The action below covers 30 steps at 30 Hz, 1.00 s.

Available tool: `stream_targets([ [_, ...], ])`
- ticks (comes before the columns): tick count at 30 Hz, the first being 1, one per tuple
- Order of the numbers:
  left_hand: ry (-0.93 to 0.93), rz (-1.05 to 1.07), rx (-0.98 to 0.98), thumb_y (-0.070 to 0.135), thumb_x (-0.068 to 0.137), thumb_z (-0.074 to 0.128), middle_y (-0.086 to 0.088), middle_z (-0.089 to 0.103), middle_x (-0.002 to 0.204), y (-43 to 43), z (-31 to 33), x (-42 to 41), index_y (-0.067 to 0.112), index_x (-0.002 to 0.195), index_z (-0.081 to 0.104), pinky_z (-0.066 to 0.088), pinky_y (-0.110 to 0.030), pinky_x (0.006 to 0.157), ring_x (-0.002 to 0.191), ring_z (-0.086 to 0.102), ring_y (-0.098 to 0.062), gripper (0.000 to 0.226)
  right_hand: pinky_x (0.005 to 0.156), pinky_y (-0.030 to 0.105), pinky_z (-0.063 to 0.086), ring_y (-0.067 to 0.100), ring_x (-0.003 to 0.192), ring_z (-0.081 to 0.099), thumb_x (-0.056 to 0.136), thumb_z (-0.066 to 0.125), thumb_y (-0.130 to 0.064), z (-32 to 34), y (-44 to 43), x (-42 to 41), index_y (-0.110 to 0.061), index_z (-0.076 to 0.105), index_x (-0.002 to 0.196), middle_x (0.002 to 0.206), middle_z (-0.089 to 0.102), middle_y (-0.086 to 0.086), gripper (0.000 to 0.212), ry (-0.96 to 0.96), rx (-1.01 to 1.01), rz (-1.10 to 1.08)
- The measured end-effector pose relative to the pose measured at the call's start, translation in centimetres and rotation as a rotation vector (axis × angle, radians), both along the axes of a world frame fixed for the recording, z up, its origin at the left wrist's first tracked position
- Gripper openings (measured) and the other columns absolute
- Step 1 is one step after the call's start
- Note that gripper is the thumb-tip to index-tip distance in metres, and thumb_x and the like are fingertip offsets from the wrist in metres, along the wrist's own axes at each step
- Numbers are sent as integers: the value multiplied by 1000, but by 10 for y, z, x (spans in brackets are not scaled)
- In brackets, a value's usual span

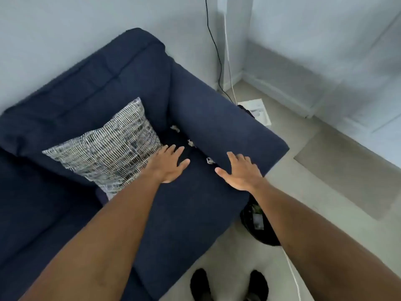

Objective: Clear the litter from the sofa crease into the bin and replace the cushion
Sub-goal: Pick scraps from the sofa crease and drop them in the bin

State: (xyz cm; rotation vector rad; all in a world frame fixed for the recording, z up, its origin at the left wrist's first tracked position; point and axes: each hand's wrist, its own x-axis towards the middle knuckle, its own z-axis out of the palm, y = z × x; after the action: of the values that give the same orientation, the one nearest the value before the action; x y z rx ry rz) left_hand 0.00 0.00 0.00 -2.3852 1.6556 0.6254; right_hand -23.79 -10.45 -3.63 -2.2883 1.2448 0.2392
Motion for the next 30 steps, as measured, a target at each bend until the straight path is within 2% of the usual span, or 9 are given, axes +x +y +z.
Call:
stream_targets([
  [3, 9, -57, 59, 62, 100, 19, -4, 12, 167, -7, -43, 5, 25, 159, 9, 13, -46, 123, 154, 6, -25, 70, 94, 51, 44, 33, 123, 43, 88, 37, -71, -42, 8, 7, -21, 25, 146, 136, 47, 9, 78, -9, 48, -93],
  [7, 20, -103, 56, 60, 101, 22, -4, 22, 164, -22, -108, 10, 24, 158, 15, 20, -45, 121, 151, 16, -25, 68, 85, 48, 50, 31, 111, 53, 92, 44, -62, -104, 15, 16, -15, 39, 130, 122, 56, 9, 61, -52, 70, -192],
  [11, 100, -38, -15, 59, 100, 30, -3, 35, 159, -37, -173, 5, 22, 155, 26, 30, -47, 115, 145, 29, -25, 66, 79, 43, 47, 35, 110, 56, 92, 45, -63, -165, 15, 26, -11, 44, 129, 123, 58, 13, 64, -73, 53, -335],
  [16, 136, 1, -66, 61, 99, 31, -6, 41, 154, -59, -233, -1, 22, 153, 32, 34, -47, 112, 142, 33, -27, 67, 66, 37, 39, 37, 97, 62, 89, 43, -68, -221, 10, 40, -10, 55, 114, 108, 64, 14, 64, -76, -59, -488],
  [18, 142, -1, -76, 62, 98, 31, -7, 42, 153, -72, -249, -1, 21, 152, 32, 34, -47, 111, 140, 34, -28, 68, 65, 35, 38, 35, 94, 63, 91, 43, -66, -236, 7, 45, -10, 58, 111, 104, 66, 13, 62, -111, -94, -519],
  [23, 85, -26, -140, 66, 95, 31, -8, 49, 146, -102, -280, -3, 21, 150, 36, 38, -46, 103, 131, 40, -31, 71, 71, 37, 48, 35, 94, 64, 92, 46, -63, -260, -2, 55, -10, 63, 111, 102, 68, 14, 58, -173, -177, -576],
  [30, 1, -34, -163, 76, 88, 29, -1, 49, 137, -122, -312, -10, 27, 136, 54, 37, -45, 96, 121, 39, -29, 73, 60, 34, 45, 33, 82, 66, 93, 53, -57, -278, -8, 60, -8, 67, 103, 89, 69, 13, 52, -253, -243, -625],
])
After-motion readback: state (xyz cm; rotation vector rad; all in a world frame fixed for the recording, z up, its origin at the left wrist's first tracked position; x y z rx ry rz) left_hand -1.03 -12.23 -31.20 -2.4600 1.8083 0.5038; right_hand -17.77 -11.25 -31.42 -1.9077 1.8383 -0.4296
